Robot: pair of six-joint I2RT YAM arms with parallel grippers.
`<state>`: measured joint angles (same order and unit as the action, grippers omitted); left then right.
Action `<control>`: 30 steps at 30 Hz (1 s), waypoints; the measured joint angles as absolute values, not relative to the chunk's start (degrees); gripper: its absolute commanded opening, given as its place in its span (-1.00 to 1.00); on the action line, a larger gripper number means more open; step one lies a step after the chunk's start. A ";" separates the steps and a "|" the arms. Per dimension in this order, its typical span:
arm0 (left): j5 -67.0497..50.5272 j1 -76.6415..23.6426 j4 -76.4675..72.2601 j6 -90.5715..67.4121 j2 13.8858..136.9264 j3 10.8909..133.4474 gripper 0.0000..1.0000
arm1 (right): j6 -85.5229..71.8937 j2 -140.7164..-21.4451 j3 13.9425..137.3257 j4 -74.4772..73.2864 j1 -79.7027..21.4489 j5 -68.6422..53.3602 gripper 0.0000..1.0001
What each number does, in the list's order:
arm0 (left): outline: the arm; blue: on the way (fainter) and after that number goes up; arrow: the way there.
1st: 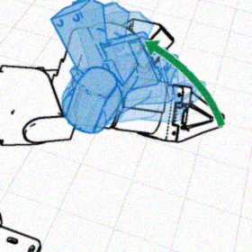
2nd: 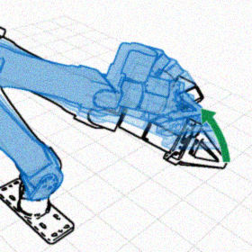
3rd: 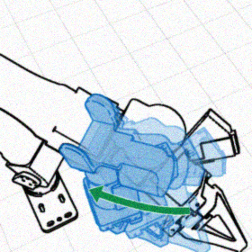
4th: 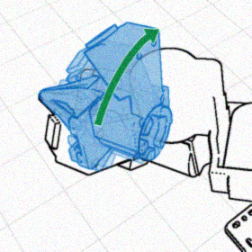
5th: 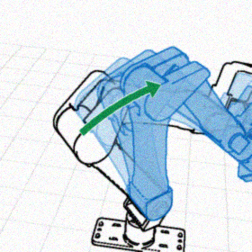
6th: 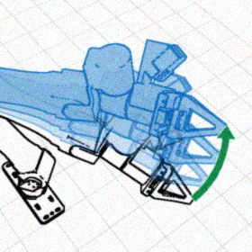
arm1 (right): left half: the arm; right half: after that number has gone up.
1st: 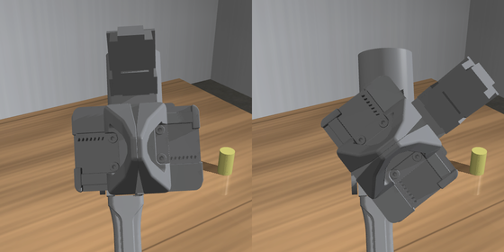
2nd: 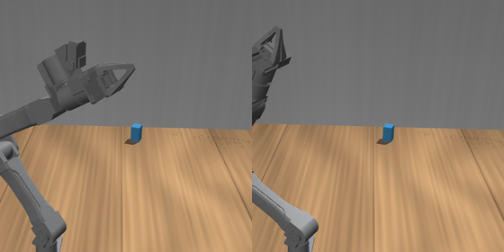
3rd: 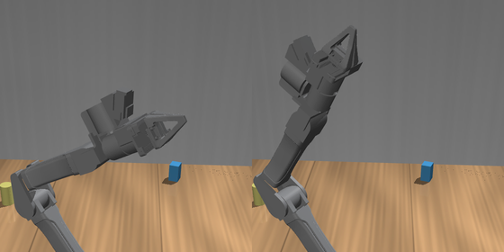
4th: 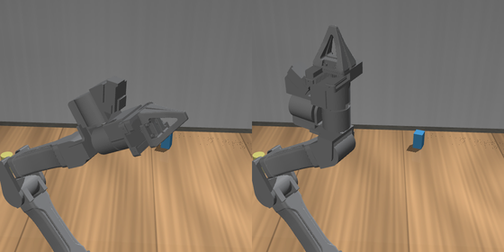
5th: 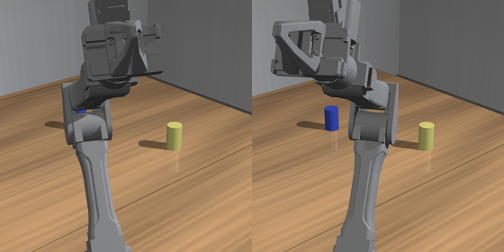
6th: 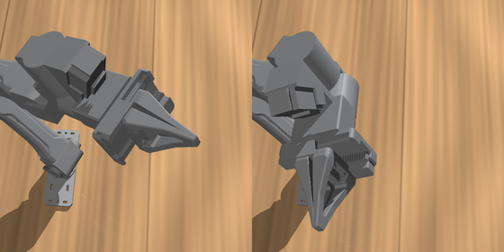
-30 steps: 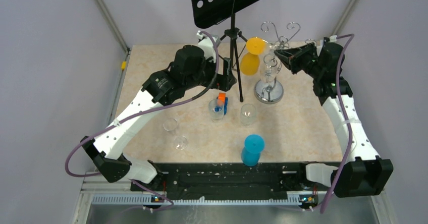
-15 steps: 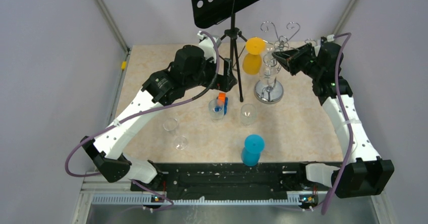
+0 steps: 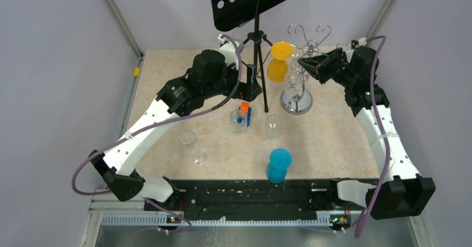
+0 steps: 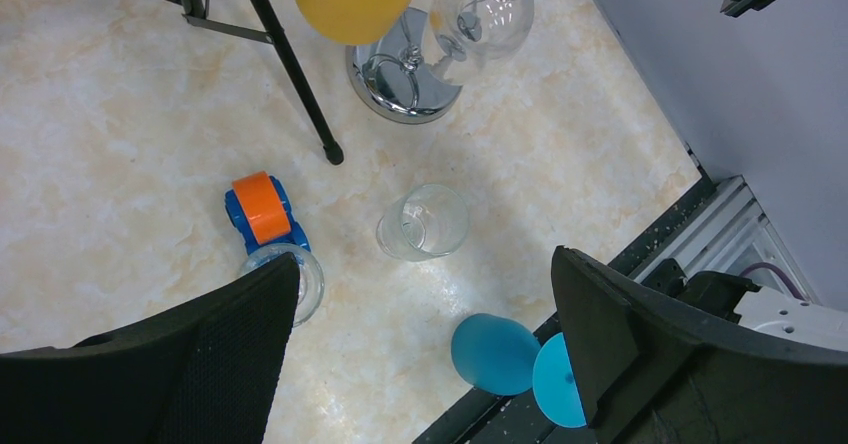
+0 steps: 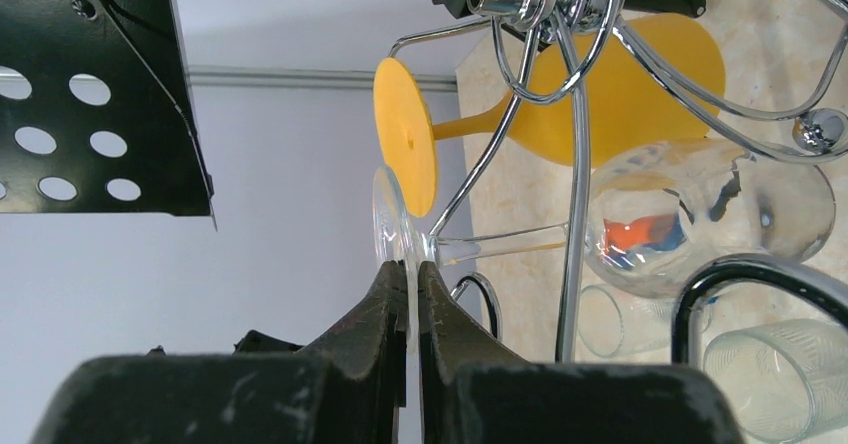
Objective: Place the wine glass upside down on the wine glass rack
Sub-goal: Turn the wine glass upside down at the wine rack.
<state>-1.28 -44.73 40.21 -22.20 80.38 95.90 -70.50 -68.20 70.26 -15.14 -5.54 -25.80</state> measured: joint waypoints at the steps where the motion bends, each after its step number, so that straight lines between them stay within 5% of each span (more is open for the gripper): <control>1: -1.37 -44.73 40.21 -22.35 80.38 95.90 0.97 | -70.50 -68.20 70.26 -15.18 -5.54 -26.02 -1.00; 30: -2.13 -44.73 38.70 -22.68 80.34 94.28 0.97 | -68.53 -64.73 70.30 -20.08 -5.63 -29.17 -1.00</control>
<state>-2.13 -44.73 38.70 -22.68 80.34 94.28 -68.53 -64.73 70.30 -20.08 -5.63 -29.17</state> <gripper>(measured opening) 0.986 0.025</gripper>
